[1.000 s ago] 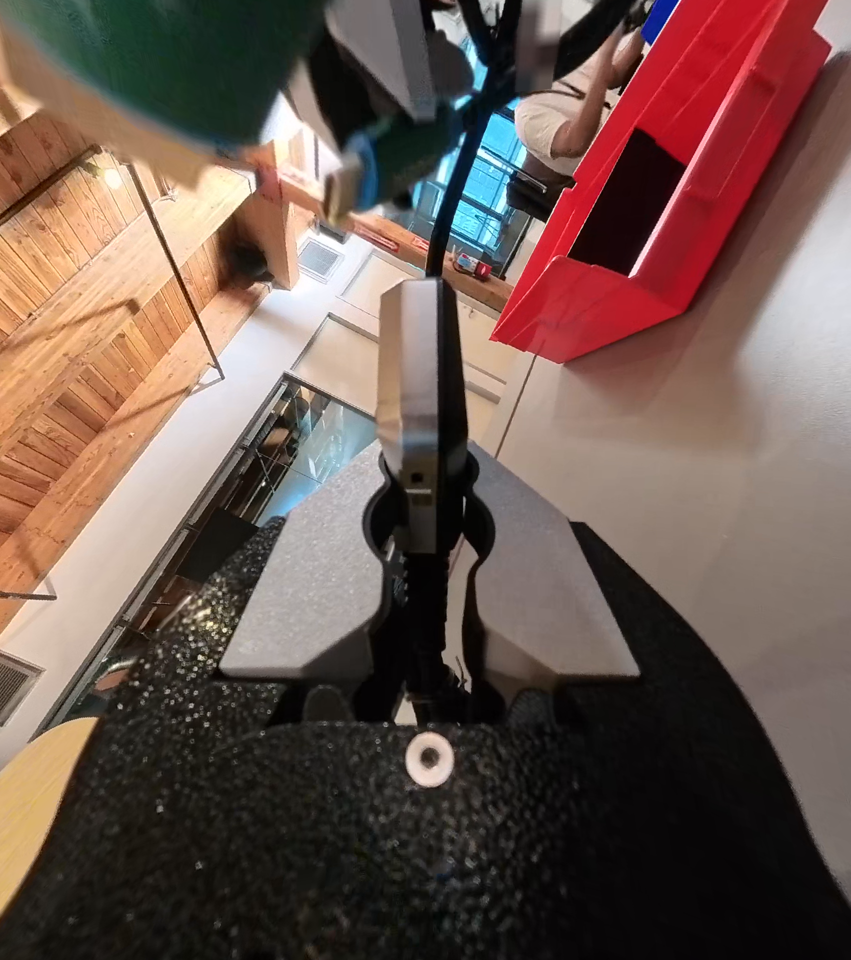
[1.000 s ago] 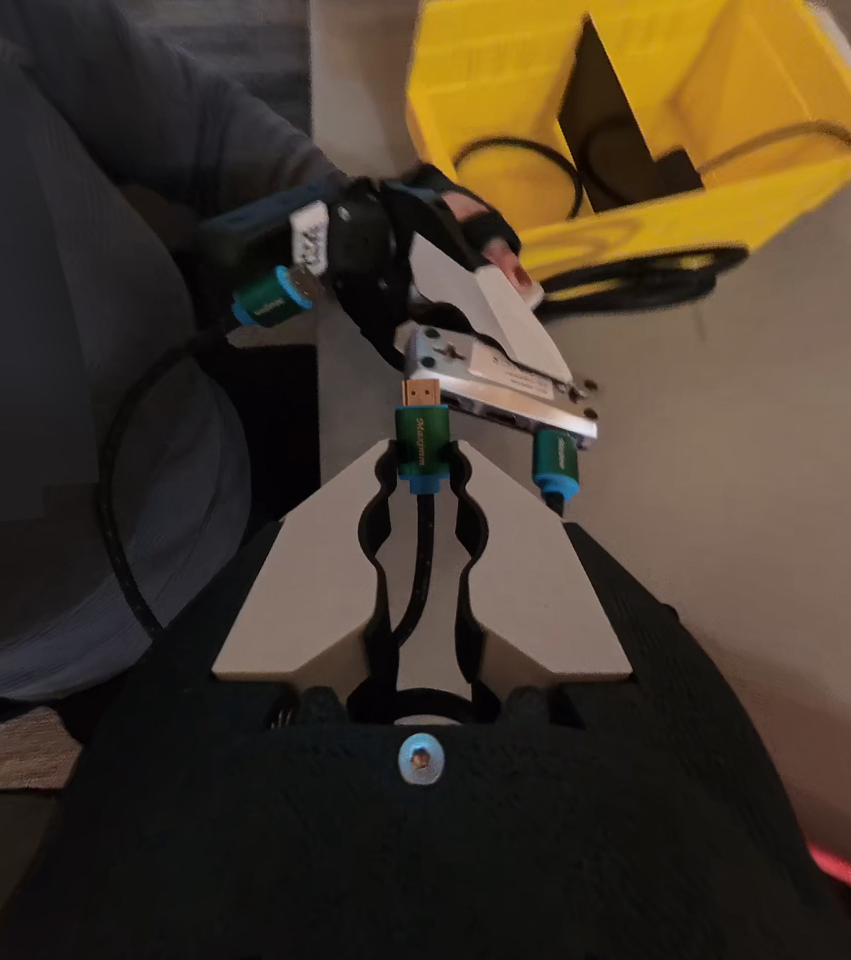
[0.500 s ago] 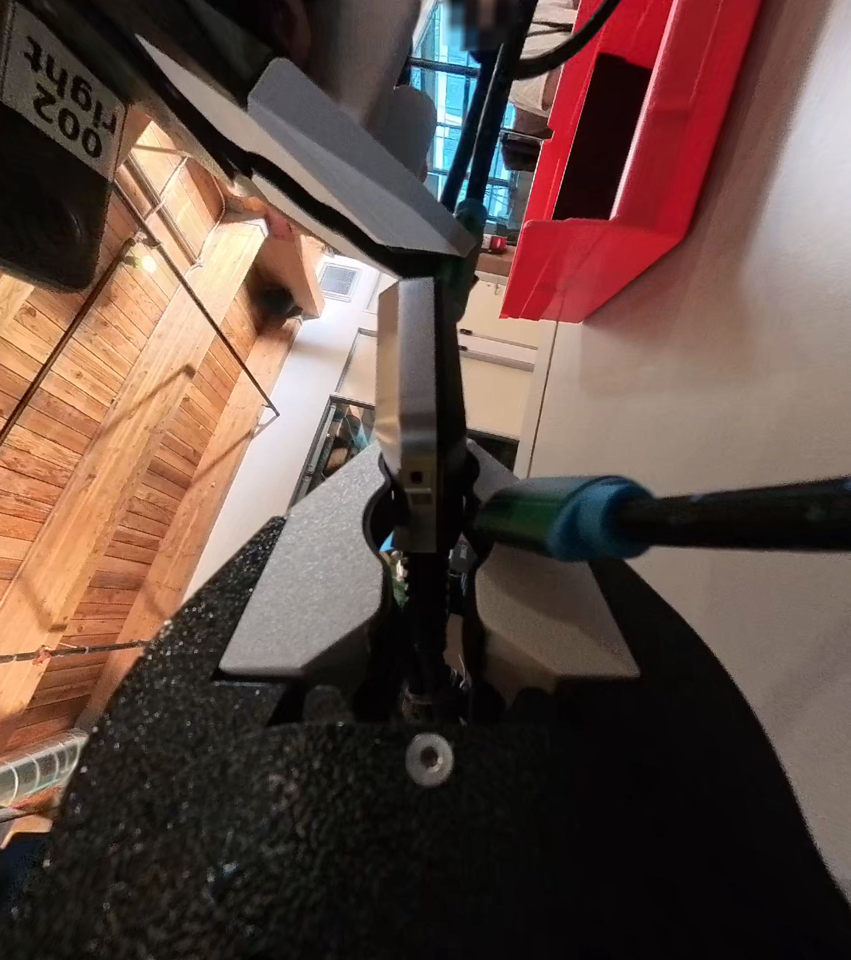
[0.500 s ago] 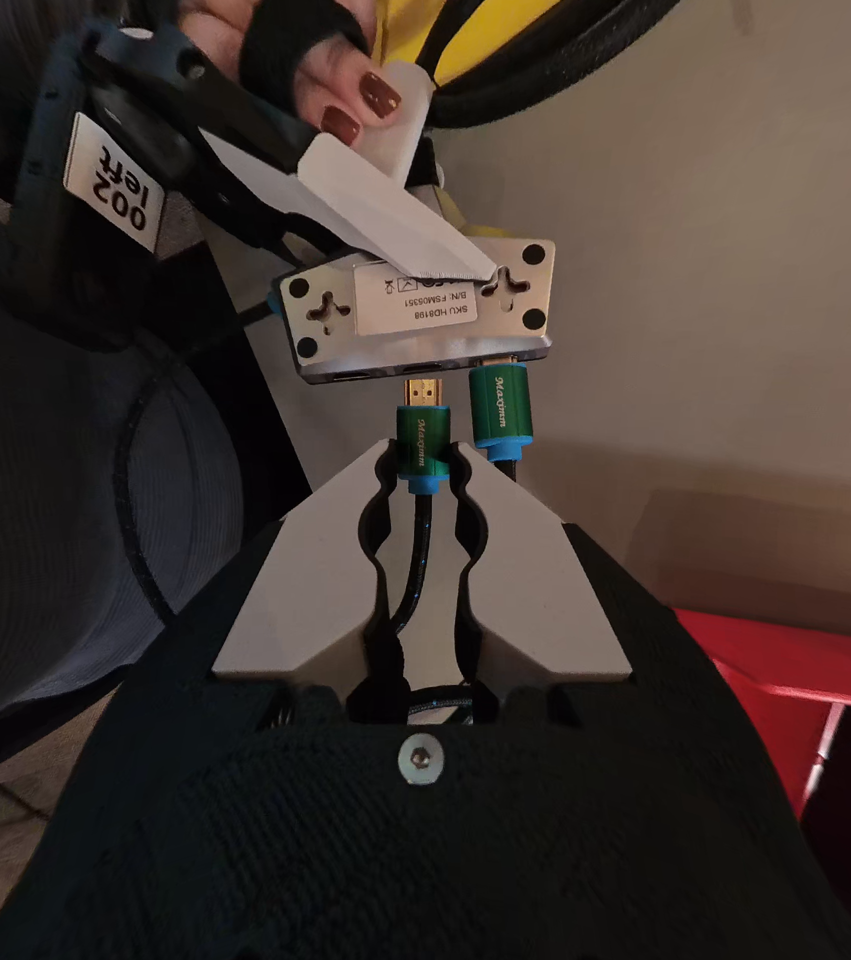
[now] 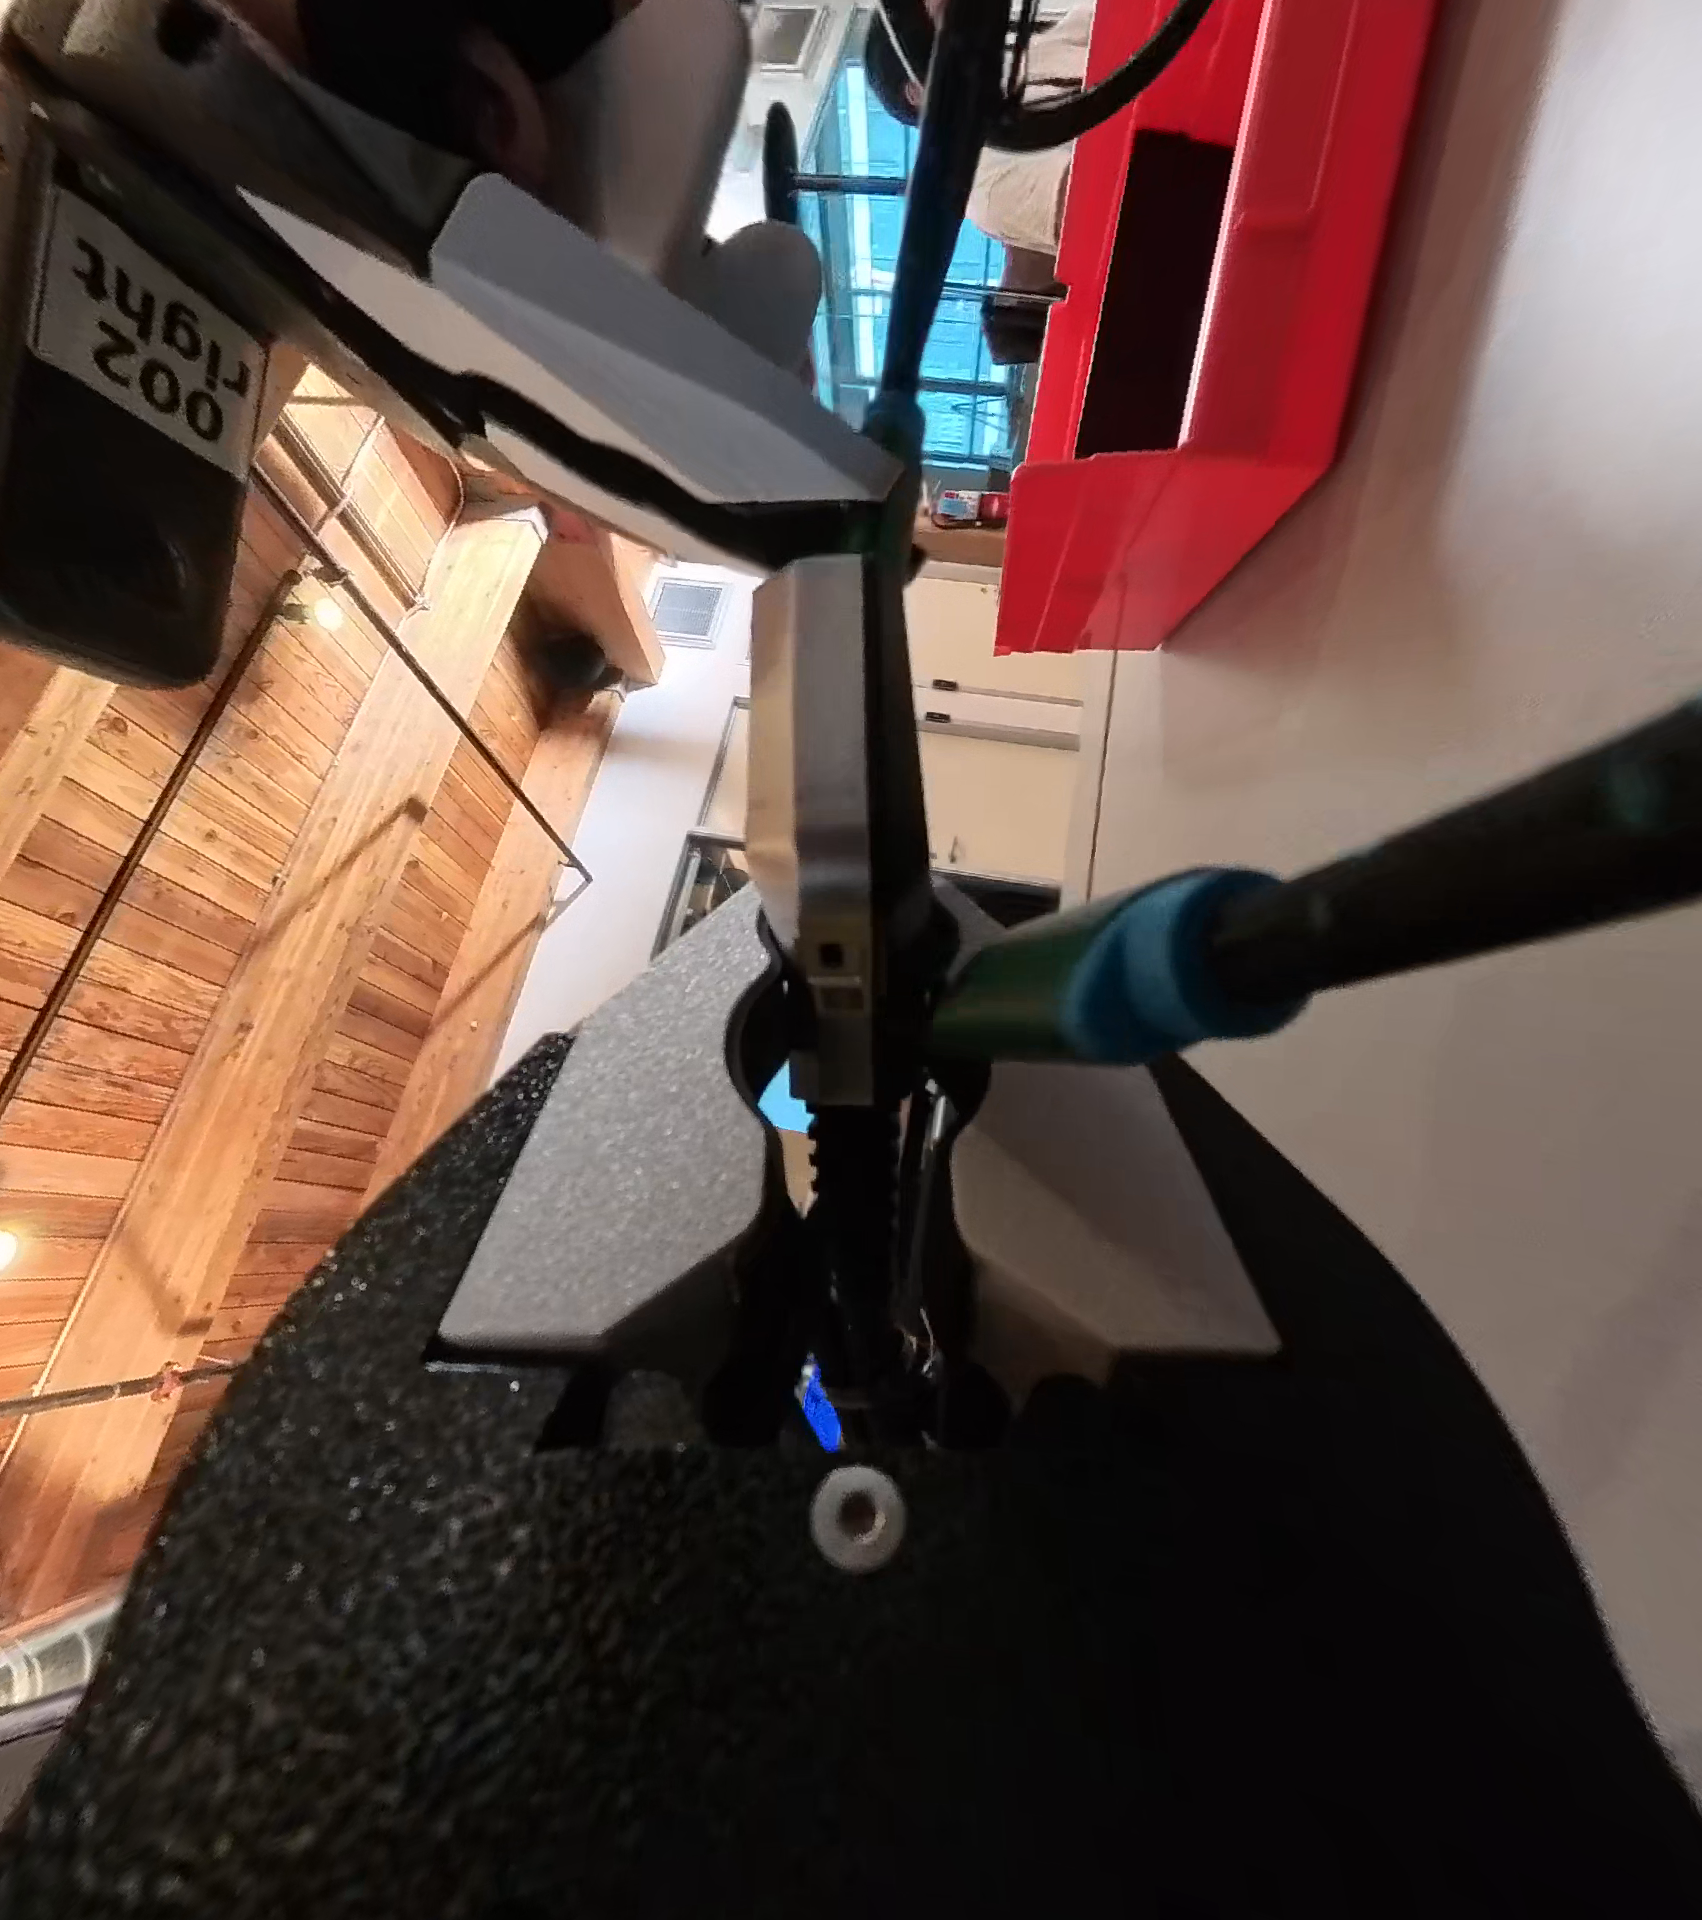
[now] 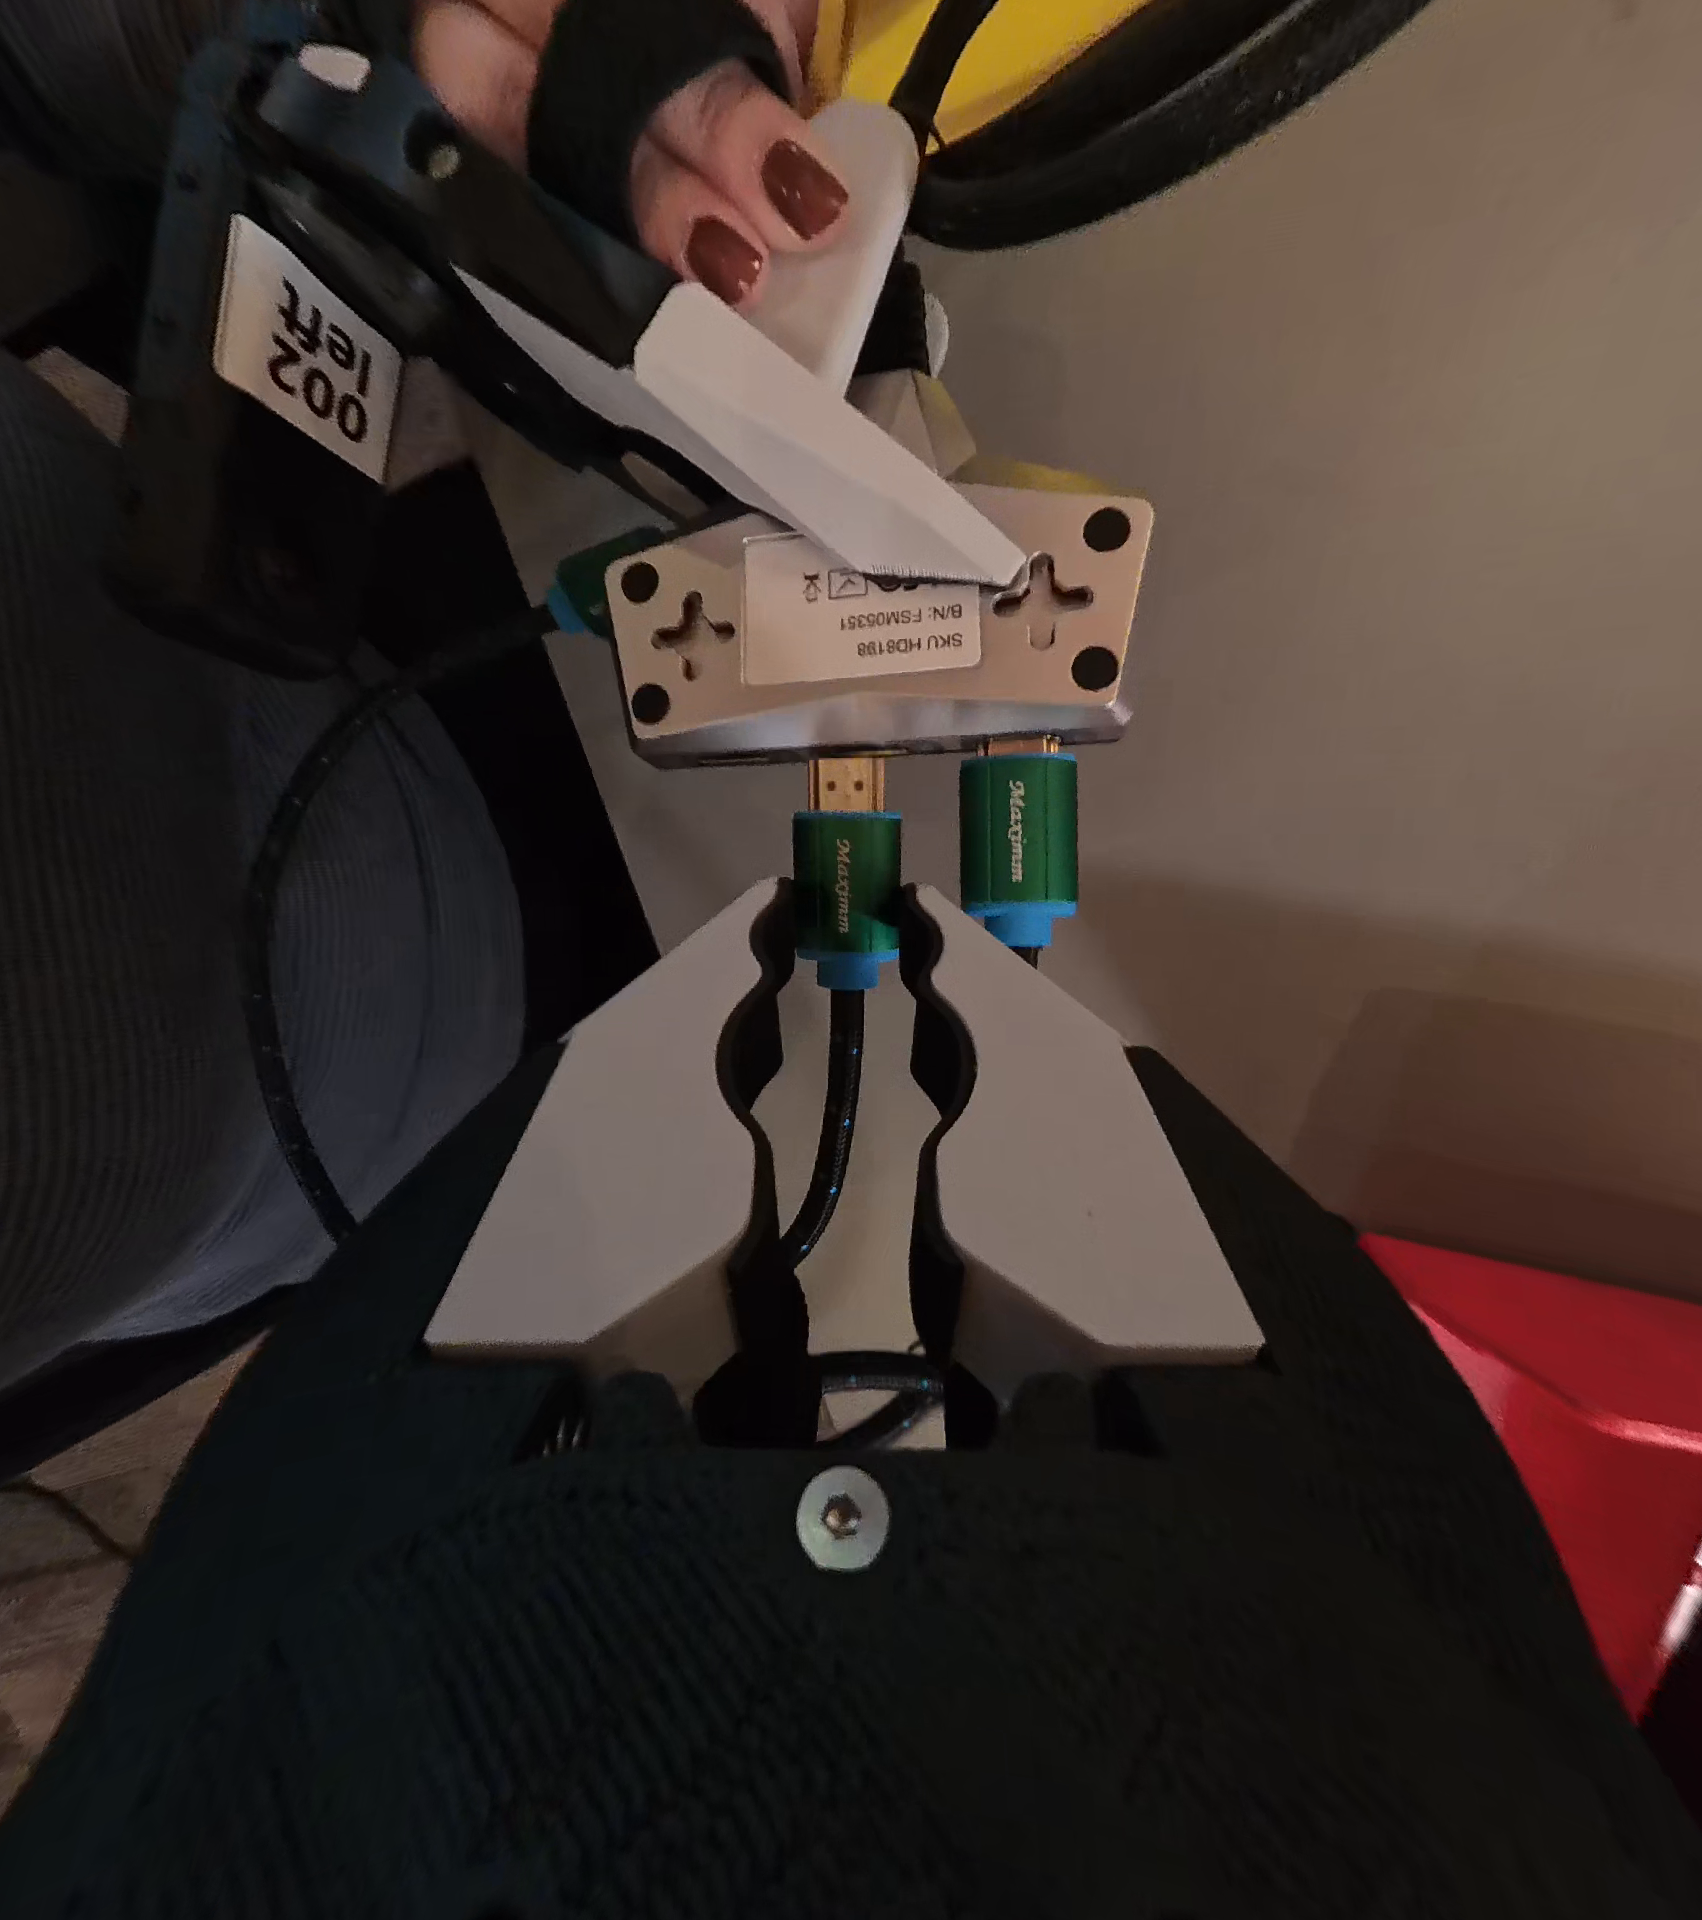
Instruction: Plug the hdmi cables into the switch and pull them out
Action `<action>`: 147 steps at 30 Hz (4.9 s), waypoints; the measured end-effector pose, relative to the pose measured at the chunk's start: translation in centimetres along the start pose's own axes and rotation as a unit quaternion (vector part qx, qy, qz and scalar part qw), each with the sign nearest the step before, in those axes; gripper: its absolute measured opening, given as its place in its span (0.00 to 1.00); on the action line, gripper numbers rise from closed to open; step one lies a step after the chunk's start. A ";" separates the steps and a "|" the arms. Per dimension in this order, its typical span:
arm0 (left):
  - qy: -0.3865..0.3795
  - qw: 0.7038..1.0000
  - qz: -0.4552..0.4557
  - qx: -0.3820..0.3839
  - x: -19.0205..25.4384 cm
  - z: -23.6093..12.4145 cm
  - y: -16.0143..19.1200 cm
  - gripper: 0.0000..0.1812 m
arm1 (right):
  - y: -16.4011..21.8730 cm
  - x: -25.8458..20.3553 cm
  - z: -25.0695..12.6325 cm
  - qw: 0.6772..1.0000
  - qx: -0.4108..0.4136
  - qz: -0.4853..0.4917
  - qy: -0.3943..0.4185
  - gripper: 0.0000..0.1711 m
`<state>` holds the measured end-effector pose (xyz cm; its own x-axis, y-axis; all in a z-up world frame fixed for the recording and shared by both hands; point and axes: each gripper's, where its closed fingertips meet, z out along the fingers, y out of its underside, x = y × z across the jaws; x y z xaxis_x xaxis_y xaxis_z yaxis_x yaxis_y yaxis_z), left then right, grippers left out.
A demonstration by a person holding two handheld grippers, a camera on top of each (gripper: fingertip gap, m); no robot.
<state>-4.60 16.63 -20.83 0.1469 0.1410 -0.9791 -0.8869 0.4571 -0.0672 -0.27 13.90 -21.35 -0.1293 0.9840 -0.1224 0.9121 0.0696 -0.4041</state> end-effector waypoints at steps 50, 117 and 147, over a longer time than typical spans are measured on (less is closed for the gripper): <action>0.064 0.996 -0.055 0.042 1.9 -0.5 -1.7 0.10 | 0.9 -0.7 0.3 1.000 -0.029 -0.012 0.001 0.10; 0.184 0.960 -0.107 -0.181 10.1 4.8 1.7 0.11 | 69.1 7.7 31.1 0.666 0.170 0.646 0.332 0.18; 0.201 0.950 -0.108 -0.214 11.1 5.2 2.8 0.12 | 74.3 12.0 43.4 0.610 0.042 0.764 0.208 0.18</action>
<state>-3.17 24.07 -30.90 0.2426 -0.3011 -0.9222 -0.9646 0.0263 -0.2624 49.04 23.74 -92.20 0.9716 -0.1521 -0.1810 -0.1809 -0.9713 -0.1546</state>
